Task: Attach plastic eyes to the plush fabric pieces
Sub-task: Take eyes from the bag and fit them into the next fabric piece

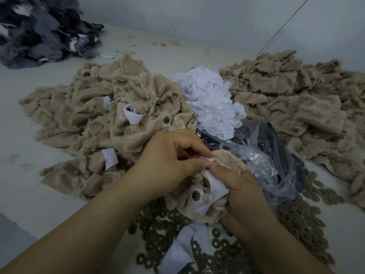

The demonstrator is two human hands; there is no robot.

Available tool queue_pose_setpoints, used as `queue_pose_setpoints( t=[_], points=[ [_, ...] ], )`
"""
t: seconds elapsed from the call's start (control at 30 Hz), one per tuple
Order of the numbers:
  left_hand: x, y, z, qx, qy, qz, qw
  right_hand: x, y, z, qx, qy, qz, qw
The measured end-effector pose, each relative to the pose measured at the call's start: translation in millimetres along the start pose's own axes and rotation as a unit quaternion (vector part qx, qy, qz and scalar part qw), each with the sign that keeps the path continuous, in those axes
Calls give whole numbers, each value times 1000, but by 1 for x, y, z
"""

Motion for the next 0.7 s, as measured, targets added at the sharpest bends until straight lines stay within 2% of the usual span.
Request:
queue_pose_setpoints(
  t=[0.1, 0.2, 0.43, 0.53, 0.7],
  points=[
    [0, 1, -5, 8, 24, 44, 999, -5, 4, -1, 3, 4, -10, 1000],
    [-4, 4, -12, 63, 68, 111, 989, -9, 8, -5, -11, -3, 15, 1000],
    [-16, 7, -15, 120, 102, 159, 975, -7, 7, -6, 16, -10, -6, 1000],
    [-16, 8, -16, 153, 126, 158, 967, -7, 8, -7, 11, -24, -17, 1000],
    [-17, 11, -17, 216, 183, 125, 951, -7, 7, -7, 34, 22, -25, 999]
  ],
)
Point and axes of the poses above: each hand's wrist, its own y-axis away from the middle knuckle, its own x-axis out of the back of the hand, z = x × y, the point moved 2 cm from there along -y, towards the middle knuckle, and after that the axes turned 2 degrees about y, right-handed, at the moved point
